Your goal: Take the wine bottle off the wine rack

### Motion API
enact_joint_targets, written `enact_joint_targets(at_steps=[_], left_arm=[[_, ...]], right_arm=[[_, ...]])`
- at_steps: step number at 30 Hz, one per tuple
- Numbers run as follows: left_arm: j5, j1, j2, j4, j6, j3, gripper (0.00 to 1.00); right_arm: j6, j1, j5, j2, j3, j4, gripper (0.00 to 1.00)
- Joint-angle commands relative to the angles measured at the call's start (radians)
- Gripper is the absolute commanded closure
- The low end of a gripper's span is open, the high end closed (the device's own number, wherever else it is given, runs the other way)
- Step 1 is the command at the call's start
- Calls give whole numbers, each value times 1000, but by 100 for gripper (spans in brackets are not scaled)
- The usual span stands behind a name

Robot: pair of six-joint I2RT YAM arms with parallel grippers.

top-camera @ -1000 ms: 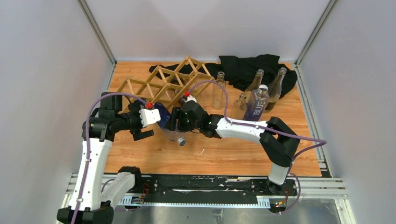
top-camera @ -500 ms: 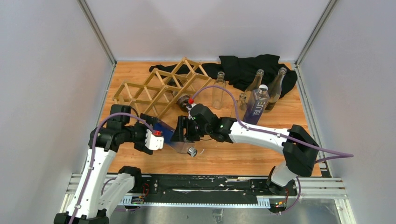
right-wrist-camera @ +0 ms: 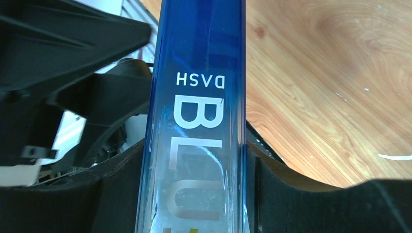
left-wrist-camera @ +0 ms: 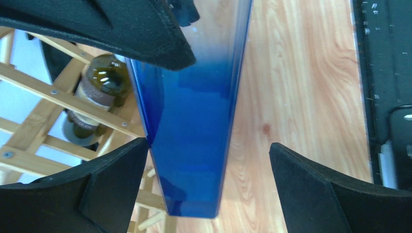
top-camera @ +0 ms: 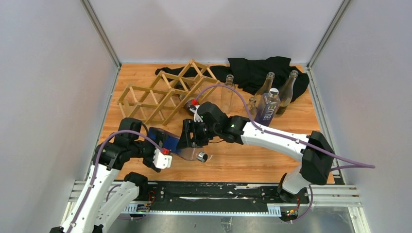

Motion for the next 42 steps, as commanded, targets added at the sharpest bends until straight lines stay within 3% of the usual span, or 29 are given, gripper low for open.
enact_joint_targets(at_steps=[1,10,12,14,16,19,20,22,24,36,42], left_arm=[[-7,-7,-2,49,-82,-23,0],[-68,-28,31,108,-133,-51,1],[-62,-30,37,110,-130,-43,9],[-55,-30,45,113,-129,-28,26],[-52,-30,47,126,-127,-18,50],[-32,-30,27,185,-162,-16,97],[-29,-30,17,205,-195,-20,100],[-16,-30,-5,274,-265,-24,100],[-5,-30,-8,298,-331,-17,100],[192,-30,104,318,-791,150,100],[333,-30,192,318,-994,261,100]], right_arm=[[-27,12,-109,-39,116,122,100],[-48,20,-196,0,227,89,100],[-56,22,-207,13,246,66,100],[-59,23,-210,21,248,47,96],[-61,22,-207,19,240,44,75],[-67,16,-193,1,230,41,41],[-72,11,-190,-8,229,33,32],[-83,-3,-179,-35,217,22,20],[-90,-22,-165,-78,188,21,15],[-230,-91,54,-362,167,-73,6],[-287,-91,50,-375,228,-50,5]])
